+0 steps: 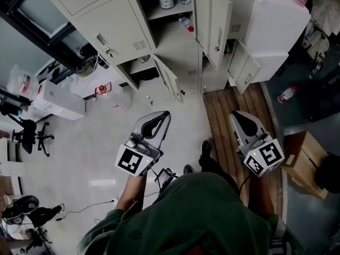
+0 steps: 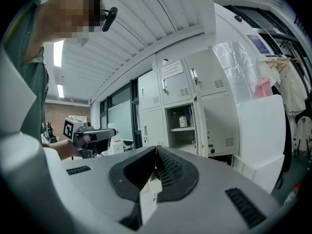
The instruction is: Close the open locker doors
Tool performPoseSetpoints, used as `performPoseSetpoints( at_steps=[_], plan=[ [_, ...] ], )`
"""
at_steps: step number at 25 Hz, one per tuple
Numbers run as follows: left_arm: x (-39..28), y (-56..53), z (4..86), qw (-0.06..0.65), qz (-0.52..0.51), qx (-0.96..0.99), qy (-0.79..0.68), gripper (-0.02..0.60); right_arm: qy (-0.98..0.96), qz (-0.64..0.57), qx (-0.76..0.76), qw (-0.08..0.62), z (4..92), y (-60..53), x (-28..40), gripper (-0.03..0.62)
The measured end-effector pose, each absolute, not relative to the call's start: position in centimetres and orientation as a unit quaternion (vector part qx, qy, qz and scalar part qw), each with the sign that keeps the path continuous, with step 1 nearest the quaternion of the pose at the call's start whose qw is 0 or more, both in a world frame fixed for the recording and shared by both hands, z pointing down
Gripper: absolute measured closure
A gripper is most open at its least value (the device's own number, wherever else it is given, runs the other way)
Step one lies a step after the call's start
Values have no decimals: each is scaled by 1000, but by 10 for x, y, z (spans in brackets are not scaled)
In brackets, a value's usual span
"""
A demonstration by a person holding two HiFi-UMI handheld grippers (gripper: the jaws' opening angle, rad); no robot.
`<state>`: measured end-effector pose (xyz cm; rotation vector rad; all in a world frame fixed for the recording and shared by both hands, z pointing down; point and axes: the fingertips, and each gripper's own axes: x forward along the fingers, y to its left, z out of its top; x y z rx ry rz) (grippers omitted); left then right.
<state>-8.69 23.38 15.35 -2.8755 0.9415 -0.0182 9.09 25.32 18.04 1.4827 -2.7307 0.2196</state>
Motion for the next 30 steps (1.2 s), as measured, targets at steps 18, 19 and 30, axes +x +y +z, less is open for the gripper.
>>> performPoseSetpoints(
  at_steps=[18,19,30],
  plan=[
    [-10,85,148,59,2,-924,379,581,-914,54,401,16,183,66,158,588],
    [-9,82,148,58,-2,-923,381,581,-915,52,400,15,183,59,160,588],
    [2,31,164,62,-50,-920,383,581,-926,39,376,27,190,-19,182,547]
  ],
)
